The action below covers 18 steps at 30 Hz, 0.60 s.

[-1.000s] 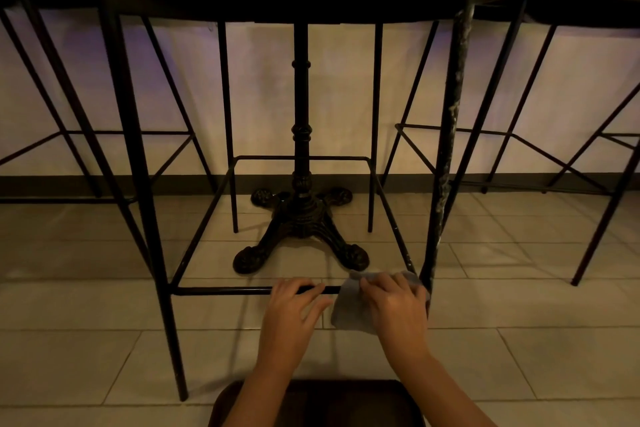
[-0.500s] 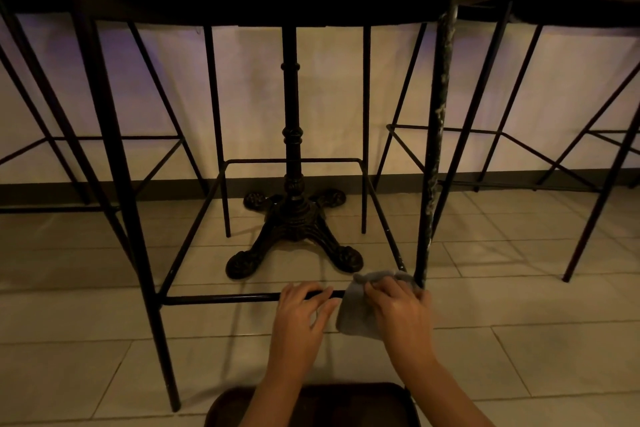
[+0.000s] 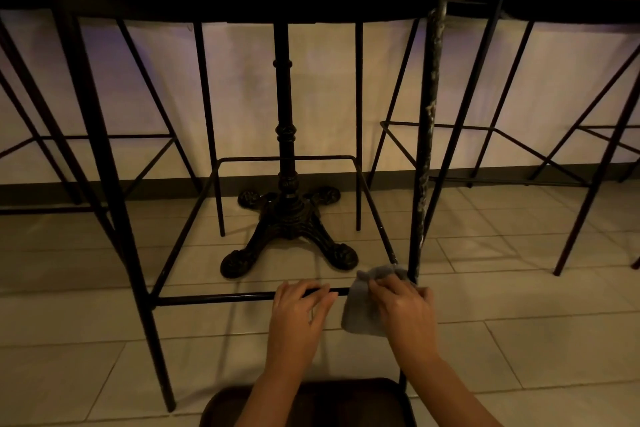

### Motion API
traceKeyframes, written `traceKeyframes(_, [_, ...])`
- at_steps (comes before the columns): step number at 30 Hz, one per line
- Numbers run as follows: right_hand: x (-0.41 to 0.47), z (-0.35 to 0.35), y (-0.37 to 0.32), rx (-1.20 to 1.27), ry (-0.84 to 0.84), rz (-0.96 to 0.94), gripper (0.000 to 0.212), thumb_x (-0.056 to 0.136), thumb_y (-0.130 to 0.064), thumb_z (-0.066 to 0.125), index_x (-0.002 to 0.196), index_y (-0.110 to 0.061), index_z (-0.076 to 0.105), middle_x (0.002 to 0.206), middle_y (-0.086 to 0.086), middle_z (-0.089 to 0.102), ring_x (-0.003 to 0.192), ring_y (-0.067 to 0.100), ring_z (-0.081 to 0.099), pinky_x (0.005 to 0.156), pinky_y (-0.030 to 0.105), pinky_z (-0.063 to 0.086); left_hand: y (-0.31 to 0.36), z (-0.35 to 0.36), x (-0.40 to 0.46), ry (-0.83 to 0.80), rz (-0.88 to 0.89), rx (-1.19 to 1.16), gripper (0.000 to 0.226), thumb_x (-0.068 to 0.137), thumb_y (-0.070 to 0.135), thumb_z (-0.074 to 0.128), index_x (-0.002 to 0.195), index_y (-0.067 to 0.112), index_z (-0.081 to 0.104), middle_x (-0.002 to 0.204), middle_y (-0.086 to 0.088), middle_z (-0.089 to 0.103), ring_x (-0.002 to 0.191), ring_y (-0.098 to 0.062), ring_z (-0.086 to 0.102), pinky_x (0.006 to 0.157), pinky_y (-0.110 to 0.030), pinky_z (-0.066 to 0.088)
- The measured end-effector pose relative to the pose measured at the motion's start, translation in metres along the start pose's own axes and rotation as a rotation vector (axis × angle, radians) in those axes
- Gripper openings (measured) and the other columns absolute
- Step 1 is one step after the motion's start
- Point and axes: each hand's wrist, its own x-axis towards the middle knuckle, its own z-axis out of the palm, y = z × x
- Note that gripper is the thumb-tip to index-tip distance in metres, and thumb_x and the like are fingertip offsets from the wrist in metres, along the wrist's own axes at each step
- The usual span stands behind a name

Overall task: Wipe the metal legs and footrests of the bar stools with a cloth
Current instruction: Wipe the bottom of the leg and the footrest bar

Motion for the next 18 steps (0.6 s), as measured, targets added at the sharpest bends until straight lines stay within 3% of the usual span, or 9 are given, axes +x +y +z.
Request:
traceKeyframes(5, [0.000, -0.002, 0.002, 0.004, -0.010, -0.006, 0.044, 0.043, -0.006, 0.090, 0.082, -0.018, 0.074, 0.081, -0.001, 0.067, 0.067, 0.018, 0.064, 0.062, 0.028, 0.020, 0.013, 0.010, 0.002, -0.019, 0.030, -0.018, 0.052, 0.091, 0.052, 0.033, 0.092, 0.019, 0.073, 0.093, 0.008, 0.065, 0.091, 0.006, 0.043, 0.089, -0.040, 0.045])
traceKeyframes(9, [-0.002, -0.011, 0.007, -0.033, -0.003, 0.022, 0.045, 0.040, -0.003, 0.090, 0.080, -0.016, 0.074, 0.081, 0.000, 0.068, 0.059, 0.019, 0.062, 0.064, 0.027, 0.011, 0.011, 0.008, 0.001, -0.042, 0.006, -0.042, 0.062, 0.091, 0.060, 0.025, 0.098, 0.020, 0.072, 0.096, 0.009, 0.064, 0.095, 0.004, 0.047, 0.101, -0.038, 0.035])
traceKeyframes(13, [-0.003, -0.011, 0.009, -0.039, -0.008, 0.045, 0.042, 0.044, -0.002, 0.089, 0.080, -0.016, 0.073, 0.082, 0.000, 0.068, 0.058, 0.019, 0.060, 0.063, 0.028, 0.012, 0.014, 0.006, 0.001, -0.004, 0.024, -0.051, 0.061, 0.091, 0.059, 0.027, 0.096, 0.018, 0.072, 0.094, 0.008, 0.065, 0.094, 0.010, 0.039, 0.096, -0.037, 0.038])
traceKeyframes(18, [-0.005, -0.010, 0.009, -0.047, 0.015, 0.054, 0.042, 0.044, -0.003, 0.089, 0.080, -0.017, 0.073, 0.084, 0.000, 0.068, 0.060, 0.019, 0.061, 0.062, 0.028, 0.017, 0.014, 0.007, 0.001, -0.005, -0.008, -0.046, 0.058, 0.089, 0.059, 0.031, 0.097, 0.019, 0.072, 0.097, 0.008, 0.065, 0.093, 0.007, 0.039, 0.090, -0.042, 0.045])
